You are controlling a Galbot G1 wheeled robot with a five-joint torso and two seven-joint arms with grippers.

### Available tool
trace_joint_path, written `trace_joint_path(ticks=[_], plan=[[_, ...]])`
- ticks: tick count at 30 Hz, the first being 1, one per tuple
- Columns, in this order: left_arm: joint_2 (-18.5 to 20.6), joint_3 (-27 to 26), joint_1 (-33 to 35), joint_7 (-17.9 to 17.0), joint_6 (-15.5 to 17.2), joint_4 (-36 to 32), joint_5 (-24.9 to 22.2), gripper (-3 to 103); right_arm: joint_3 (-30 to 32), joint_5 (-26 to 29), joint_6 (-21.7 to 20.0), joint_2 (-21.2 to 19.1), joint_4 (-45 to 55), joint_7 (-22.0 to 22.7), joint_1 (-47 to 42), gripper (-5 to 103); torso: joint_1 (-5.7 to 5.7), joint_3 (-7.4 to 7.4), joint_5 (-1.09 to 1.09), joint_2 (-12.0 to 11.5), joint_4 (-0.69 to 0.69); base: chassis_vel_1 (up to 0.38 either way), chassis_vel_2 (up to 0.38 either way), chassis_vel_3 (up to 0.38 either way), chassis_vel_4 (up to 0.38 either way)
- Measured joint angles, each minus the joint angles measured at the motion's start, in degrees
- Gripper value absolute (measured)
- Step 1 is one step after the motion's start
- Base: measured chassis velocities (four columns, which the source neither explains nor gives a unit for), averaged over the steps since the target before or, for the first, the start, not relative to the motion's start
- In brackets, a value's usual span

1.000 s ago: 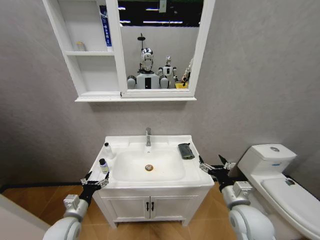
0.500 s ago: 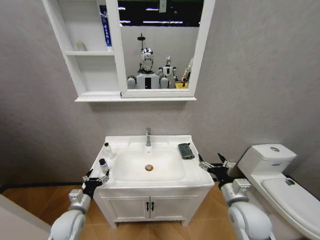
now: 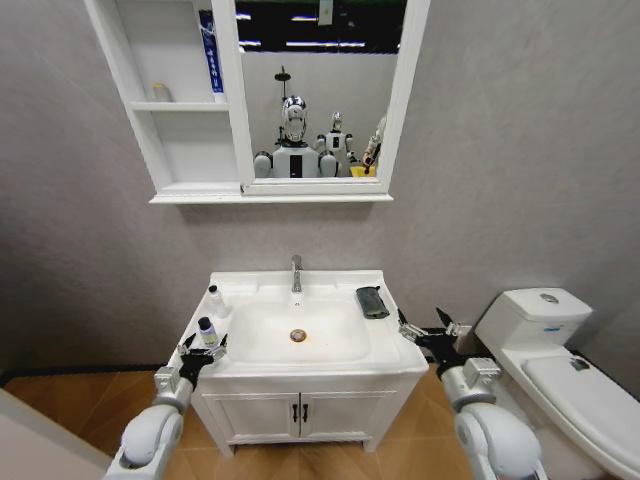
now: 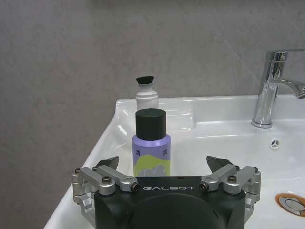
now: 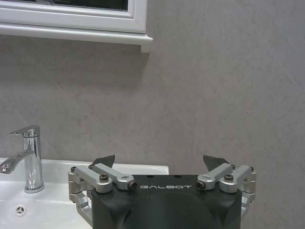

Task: Move facial cleanser and shampoo from washbasin to cabinet, then wipe washbasin with towel.

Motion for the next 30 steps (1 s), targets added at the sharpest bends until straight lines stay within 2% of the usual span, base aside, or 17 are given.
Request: trace_joint_path(ticks=[13,20,27,28,30], plan=[[-0.2,1.4,-1.9,-0.9,0.2,1.9,-0.2,100,-0.1,0.1,0.4,-0.4,-0.5,-0.9,0.7,100,0.0,0.0,0.0,0.0,0.0,0.0,0.0,0.0,0.0],[-0.1,1.8,-3.0,-3.0,0.3,2.9,-0.1,100,-0.2,0.1,1.0,-0.3,-0.8,-1.0,0.1,100,0.0,0.0,0.0,0.0,0.0,0.0,0.0,0.0,0.0],[0.3,1.8,-3.5,-3.4,0.5,3.2,-0.1,100,-0.1,0.1,1.4,-0.3,-0.8,-1.0,-0.2,100,0.0,0.0,0.0,0.0,0.0,0.0,0.0,0.0,0.0],[0.3,1.9,-3.7,-3.8,0.5,3.2,-0.1,102,-0.1,0.1,1.5,-0.3,-0.8,-0.9,-0.3,100,0.0,0.0,0.0,0.0,0.0,0.0,0.0,0.0,0.0],[0.3,1.9,-3.7,-4.2,0.5,3.2,-0.1,98,-0.1,0.1,1.5,-0.3,-0.8,-0.9,-0.3,100,0.0,0.0,0.0,0.0,0.0,0.0,0.0,0.0,0.0]])
